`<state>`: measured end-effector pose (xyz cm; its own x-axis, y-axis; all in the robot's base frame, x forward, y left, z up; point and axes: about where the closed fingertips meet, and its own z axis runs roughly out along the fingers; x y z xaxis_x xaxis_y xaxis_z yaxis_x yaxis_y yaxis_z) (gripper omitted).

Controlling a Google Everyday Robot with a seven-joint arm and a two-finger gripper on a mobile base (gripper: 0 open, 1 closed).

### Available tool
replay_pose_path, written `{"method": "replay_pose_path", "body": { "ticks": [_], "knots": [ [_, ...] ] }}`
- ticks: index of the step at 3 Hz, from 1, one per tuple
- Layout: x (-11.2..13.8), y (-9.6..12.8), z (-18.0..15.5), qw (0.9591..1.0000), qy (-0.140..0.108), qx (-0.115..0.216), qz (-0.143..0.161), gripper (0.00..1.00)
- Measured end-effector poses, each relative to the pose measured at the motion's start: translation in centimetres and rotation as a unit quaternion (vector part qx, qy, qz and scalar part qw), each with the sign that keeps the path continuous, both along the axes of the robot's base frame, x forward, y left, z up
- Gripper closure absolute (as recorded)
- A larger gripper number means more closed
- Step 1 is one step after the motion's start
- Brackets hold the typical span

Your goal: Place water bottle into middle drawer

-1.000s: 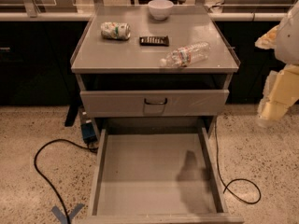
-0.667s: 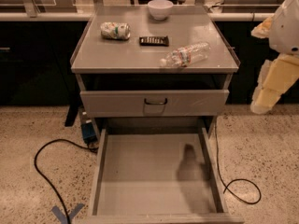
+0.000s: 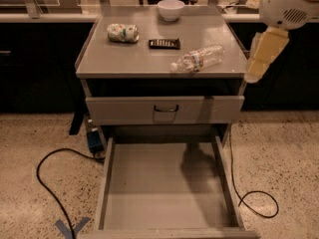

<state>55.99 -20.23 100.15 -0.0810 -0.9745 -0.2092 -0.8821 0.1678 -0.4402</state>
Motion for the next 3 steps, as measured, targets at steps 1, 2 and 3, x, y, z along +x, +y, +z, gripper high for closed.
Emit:
{"method": "replay_pose_path", "body": {
  "ticks": [1,2,3],
  "knots": [
    [4.7,0.6,-0.2,0.9994,-0.035,0.006,0.005,0.00],
    [4.7,0.6,-0.2,0.9994,-0.035,0.006,0.005,0.00],
    [5.6,1.8,-0.1,0.9990,-0.035,0.020,0.021,0.00]
  ]
}}
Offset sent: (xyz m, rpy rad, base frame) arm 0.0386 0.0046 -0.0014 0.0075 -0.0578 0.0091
